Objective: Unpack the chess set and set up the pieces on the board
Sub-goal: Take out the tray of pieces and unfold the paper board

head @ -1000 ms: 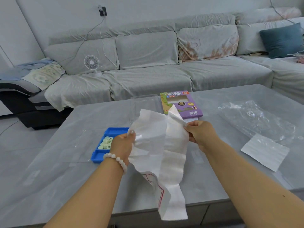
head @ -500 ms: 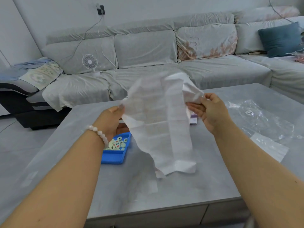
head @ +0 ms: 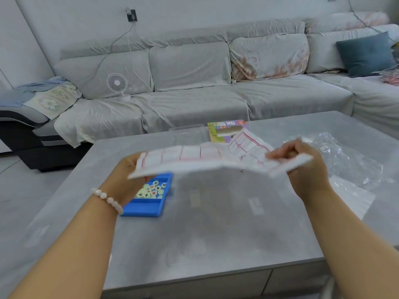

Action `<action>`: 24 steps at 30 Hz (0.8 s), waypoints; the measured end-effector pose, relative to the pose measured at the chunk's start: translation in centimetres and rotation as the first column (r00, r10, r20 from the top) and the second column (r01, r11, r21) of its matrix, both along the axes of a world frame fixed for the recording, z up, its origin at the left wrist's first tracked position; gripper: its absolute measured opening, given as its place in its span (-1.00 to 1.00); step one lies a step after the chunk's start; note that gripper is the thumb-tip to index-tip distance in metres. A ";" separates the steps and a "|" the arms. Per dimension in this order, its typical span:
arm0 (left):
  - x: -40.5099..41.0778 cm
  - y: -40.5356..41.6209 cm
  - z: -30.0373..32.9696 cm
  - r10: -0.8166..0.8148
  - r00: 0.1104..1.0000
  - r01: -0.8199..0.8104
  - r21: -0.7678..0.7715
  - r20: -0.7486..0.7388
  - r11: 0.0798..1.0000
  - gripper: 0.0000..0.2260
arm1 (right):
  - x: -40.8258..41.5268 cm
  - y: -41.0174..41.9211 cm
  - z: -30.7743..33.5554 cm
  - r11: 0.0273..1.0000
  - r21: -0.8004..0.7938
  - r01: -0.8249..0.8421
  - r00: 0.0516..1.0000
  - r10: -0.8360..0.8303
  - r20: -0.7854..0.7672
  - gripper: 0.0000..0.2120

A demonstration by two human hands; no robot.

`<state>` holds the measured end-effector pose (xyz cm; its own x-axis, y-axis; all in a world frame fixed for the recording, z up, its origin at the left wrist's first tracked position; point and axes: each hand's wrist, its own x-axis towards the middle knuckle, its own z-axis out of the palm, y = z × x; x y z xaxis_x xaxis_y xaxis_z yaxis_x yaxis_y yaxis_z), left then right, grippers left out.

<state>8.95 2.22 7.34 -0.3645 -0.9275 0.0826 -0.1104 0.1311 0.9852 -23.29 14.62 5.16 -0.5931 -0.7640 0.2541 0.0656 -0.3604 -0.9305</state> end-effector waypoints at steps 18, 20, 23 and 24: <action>0.1 1.5 -8.7 -0.169 0.906 0.002 0.395 0.388 0.919 -0.81 | -1.6 2.9 -5.6 0.551 0.799 0.241 0.658 0.512 -0.552 -0.81; -0.2 1.5 -8.6 -0.177 0.804 0.015 0.278 0.568 0.960 -0.82 | -1.2 2.5 -5.2 0.554 0.769 0.319 0.526 0.571 -0.630 -0.84; -0.6 1.7 -8.5 -0.161 0.727 0.077 0.154 0.667 0.985 -0.81 | -0.7 2.0 -4.7 0.547 0.737 0.396 0.395 0.623 -0.675 -0.77; -0.7 1.8 -8.5 -0.153 0.697 0.100 0.116 0.700 0.988 -0.80 | -0.6 1.8 -4.6 0.544 0.725 0.422 0.374 0.624 -0.686 -0.74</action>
<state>8.30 3.99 -1.14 -0.4056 -0.8619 -0.3044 -0.7631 0.1360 0.6318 -23.86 16.40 0.60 -0.3346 -0.9283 -0.1622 -0.8958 0.3667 -0.2511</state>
